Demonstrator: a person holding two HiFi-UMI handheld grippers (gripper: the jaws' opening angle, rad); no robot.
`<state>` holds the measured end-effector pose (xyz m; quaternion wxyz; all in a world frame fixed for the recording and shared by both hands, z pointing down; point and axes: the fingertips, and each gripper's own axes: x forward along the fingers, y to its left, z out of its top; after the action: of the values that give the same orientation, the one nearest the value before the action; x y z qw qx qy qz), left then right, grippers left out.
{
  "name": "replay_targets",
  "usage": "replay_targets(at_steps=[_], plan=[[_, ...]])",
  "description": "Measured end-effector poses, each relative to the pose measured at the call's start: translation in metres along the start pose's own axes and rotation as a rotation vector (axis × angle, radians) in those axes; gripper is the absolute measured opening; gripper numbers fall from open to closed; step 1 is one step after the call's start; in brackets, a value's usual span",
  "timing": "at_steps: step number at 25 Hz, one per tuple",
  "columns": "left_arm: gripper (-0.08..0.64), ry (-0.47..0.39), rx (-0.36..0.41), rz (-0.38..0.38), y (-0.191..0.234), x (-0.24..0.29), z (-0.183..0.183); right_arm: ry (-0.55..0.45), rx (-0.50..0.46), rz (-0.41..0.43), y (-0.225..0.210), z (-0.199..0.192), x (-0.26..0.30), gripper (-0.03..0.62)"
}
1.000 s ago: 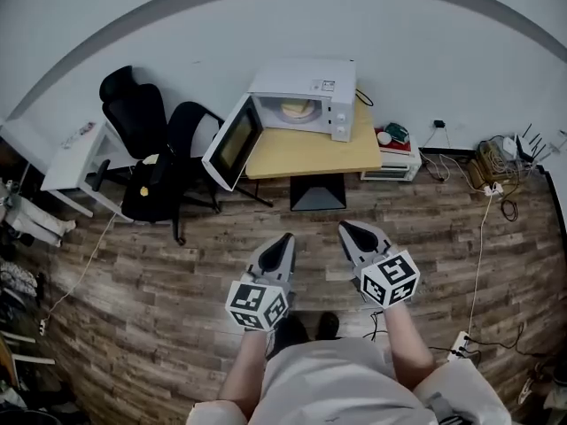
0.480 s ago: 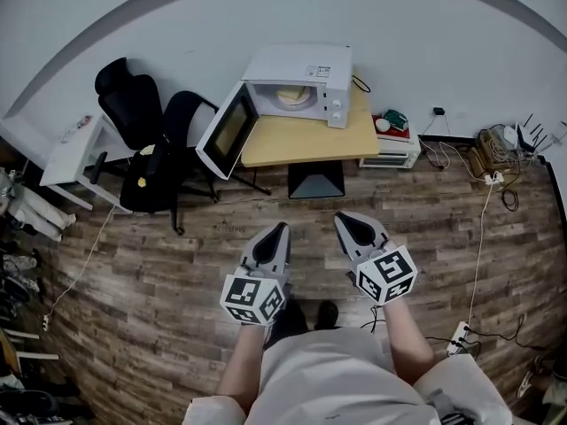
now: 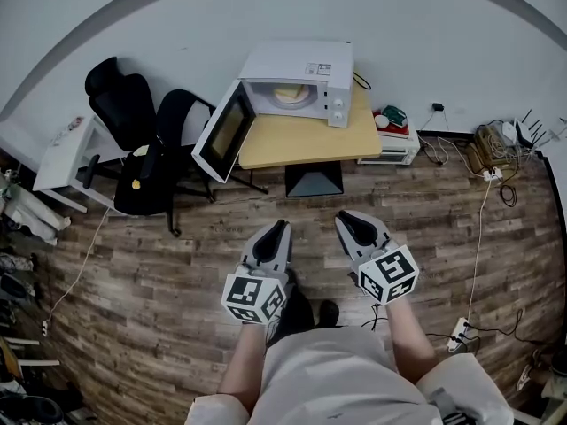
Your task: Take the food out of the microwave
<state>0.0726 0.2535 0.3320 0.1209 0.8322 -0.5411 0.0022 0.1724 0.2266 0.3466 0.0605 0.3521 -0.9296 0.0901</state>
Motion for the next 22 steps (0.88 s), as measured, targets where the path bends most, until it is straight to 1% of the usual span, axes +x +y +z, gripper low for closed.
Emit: replay_targets(at_steps=[2,6,8,15,22], plan=[[0.02,-0.001,0.001,-0.009,0.01,0.008,0.004,0.0,0.007,-0.003,-0.003,0.003,0.012,0.036],[0.072,-0.002,0.013,-0.03,0.033,0.025,0.015,-0.009,0.014,-0.004,-0.01,0.016,0.041,0.079],[0.085,-0.007,0.015,-0.035,0.047,0.034,0.02,-0.016,0.012,-0.005,-0.013,0.022,0.057,0.11],[0.089,-0.008,0.017,-0.07,0.093,0.064,0.035,-0.021,0.036,-0.033,-0.031,0.036,0.105,0.124],[0.089,0.008,0.02,-0.107,0.133,0.085,0.044,-0.009,0.038,-0.066,-0.037,0.042,0.148,0.129]])
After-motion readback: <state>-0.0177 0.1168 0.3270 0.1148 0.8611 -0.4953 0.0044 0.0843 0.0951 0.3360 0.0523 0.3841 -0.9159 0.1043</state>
